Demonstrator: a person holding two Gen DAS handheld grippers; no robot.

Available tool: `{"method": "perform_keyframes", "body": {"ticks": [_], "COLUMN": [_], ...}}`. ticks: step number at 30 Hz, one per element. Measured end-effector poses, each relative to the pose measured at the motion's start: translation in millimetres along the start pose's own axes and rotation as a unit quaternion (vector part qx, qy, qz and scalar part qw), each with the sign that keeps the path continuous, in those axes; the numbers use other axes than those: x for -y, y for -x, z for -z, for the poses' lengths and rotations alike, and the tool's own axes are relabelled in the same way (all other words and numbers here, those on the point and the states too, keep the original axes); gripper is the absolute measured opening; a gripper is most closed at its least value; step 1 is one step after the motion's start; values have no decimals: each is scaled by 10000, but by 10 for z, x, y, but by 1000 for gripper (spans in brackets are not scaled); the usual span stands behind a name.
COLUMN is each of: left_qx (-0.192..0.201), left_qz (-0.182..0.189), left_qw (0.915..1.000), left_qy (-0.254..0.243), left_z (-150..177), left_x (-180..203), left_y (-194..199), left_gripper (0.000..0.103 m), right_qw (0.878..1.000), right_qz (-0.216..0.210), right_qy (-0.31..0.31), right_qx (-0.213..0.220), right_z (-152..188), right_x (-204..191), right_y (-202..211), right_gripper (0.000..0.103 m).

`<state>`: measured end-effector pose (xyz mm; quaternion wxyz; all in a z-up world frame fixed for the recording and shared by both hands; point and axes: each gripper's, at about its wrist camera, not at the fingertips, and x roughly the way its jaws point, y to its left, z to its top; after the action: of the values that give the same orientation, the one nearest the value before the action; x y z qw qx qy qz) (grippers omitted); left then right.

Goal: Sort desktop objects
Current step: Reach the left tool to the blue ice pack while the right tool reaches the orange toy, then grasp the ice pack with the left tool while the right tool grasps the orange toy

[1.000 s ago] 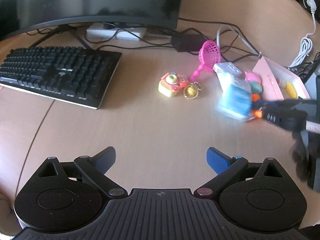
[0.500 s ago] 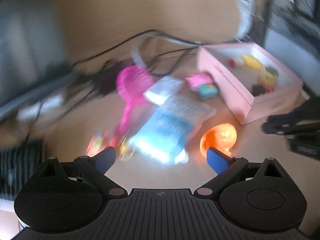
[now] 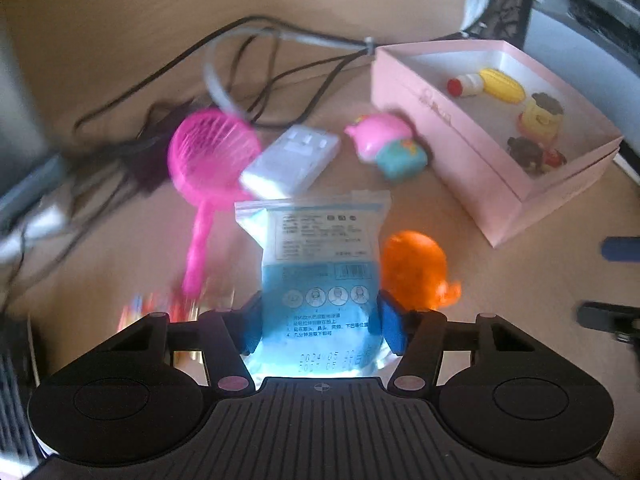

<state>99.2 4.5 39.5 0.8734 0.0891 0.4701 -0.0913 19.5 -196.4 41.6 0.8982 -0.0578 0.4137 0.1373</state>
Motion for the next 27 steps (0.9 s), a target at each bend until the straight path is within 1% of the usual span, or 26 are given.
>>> {"method": "perform_keyframes", "body": {"ticks": [3, 6, 7, 9, 11, 12, 14, 16, 18, 20, 23, 25, 27], "left_qx": [-84, -199, -223, -255, -243, -215, -120, 8, 103, 168, 241, 257, 264], "left_qz": [159, 278, 306, 236, 113, 80, 49, -13, -131, -296, -467, -526, -553], "left_qw": [9989, 9955, 9941, 9915, 9882, 9861, 9814, 9779, 9761, 9750, 9755, 9768, 9782], "left_qy": [433, 885, 1015, 1252, 1511, 1648, 1918, 2092, 2165, 2194, 2137, 2062, 1983], "left_z": [277, 601, 691, 838, 938, 978, 1058, 1121, 1168, 1202, 1244, 1263, 1281], "left_x": [-70, -133, -150, -191, -260, -316, -412, -484, -529, -554, -540, -518, -485], "left_y": [208, 418, 472, 555, 636, 688, 809, 943, 1040, 1120, 1218, 1248, 1272], "left_gripper": [62, 65, 66, 70, 76, 78, 85, 89, 93, 95, 96, 96, 97], "right_qw": [9995, 9972, 9961, 9929, 9876, 9833, 9739, 9665, 9611, 9585, 9570, 9589, 9636], "right_qz": [-132, -351, -422, -658, -1005, -1211, -1542, -1735, -1865, -1900, -1815, -1565, -1290], "right_qy": [287, 647, 764, 986, 1203, 1359, 1665, 1890, 2035, 2125, 2259, 2361, 2340], "right_qx": [70, 122, 128, 100, 52, 32, -17, -54, -71, -84, -149, -146, -99], "right_z": [-47, -120, -140, -177, -184, -172, -140, -84, -45, -17, 10, 43, 48], "right_x": [-157, -340, -405, -535, -655, -726, -858, -1001, -1134, -1245, -1368, -1396, -1352], "right_y": [-19, -66, -80, -103, -97, -78, -48, -3, 25, 35, -29, -77, -83], "right_gripper": [59, 67, 68, 68, 70, 72, 74, 74, 74, 74, 74, 74, 74]}}
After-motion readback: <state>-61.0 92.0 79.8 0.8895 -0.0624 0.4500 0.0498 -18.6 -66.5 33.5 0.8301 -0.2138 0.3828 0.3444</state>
